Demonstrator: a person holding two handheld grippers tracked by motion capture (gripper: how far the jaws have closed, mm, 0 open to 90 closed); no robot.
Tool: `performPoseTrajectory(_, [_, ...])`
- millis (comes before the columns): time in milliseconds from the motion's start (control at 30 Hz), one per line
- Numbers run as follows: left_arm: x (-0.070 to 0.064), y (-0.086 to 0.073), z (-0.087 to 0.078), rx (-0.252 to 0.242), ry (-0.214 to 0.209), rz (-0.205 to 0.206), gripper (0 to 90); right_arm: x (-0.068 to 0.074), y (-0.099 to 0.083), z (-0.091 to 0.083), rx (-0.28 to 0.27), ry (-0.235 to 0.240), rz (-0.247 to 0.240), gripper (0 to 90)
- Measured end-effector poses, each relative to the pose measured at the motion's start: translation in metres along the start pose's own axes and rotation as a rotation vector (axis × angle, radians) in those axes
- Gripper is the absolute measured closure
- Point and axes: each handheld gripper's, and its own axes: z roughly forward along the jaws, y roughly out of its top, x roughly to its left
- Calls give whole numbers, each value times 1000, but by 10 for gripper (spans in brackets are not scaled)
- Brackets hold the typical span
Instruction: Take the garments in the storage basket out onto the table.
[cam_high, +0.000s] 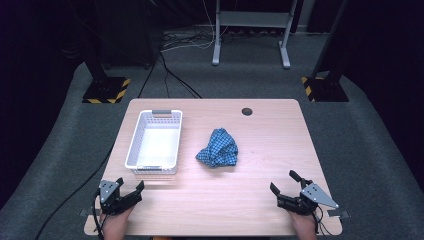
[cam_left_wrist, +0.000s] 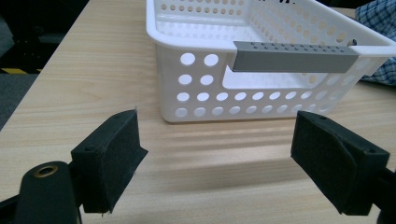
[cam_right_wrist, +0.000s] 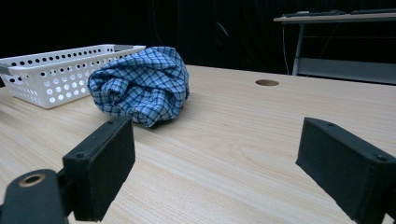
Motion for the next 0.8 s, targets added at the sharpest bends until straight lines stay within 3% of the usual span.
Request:
performPoseTrajectory(367, [-3, 0, 2, 47, -3, 5, 156, 1, 0, 0, 1, -5, -4, 101])
performPoseTrajectory(800, [-2, 0, 3, 118, -3, -17, 156, 1, 0, 0, 2, -4, -4, 102])
